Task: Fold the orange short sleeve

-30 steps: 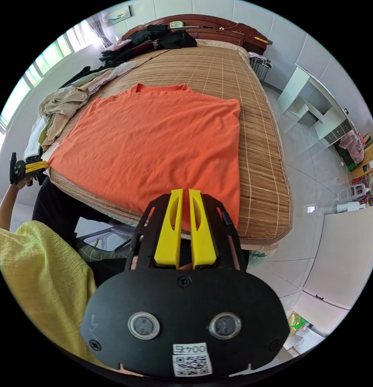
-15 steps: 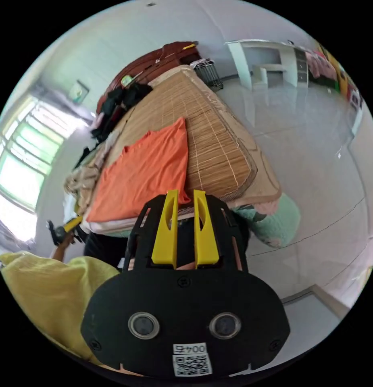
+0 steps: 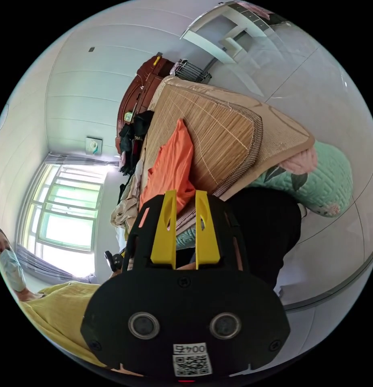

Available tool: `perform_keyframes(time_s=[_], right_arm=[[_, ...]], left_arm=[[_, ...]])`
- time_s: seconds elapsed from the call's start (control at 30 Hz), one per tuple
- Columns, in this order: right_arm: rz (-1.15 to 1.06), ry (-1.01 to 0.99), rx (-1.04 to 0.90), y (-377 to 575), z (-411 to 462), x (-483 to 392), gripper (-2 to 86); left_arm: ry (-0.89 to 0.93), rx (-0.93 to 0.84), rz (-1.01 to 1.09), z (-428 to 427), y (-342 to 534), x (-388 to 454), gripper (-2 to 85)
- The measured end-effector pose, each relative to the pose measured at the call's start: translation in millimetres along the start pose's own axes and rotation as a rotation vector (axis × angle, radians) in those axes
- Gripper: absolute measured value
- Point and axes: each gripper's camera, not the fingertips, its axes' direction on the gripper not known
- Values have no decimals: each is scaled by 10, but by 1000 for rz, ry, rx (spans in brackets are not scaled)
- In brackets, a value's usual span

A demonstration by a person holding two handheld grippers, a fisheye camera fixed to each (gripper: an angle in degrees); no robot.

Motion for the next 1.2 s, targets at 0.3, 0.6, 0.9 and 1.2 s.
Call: perform_keyframes(time_s=[0.3, 0.6, 0.9, 1.2], right_arm=[[-78, 256, -63, 9, 309, -122, 24], [-350, 487, 19, 6, 362, -1071, 43], [-261, 390, -52, -239, 680, -920, 46], [-51, 193, -45, -313, 467, -513, 99]], left_arm=[[43, 13, -45, -138, -121, 145, 1], [-3, -5, 2, -324, -355, 480, 1], [-26, 26, -51, -511, -503, 707, 7], [-47, 92, 107, -1246, -1289, 1327, 84]])
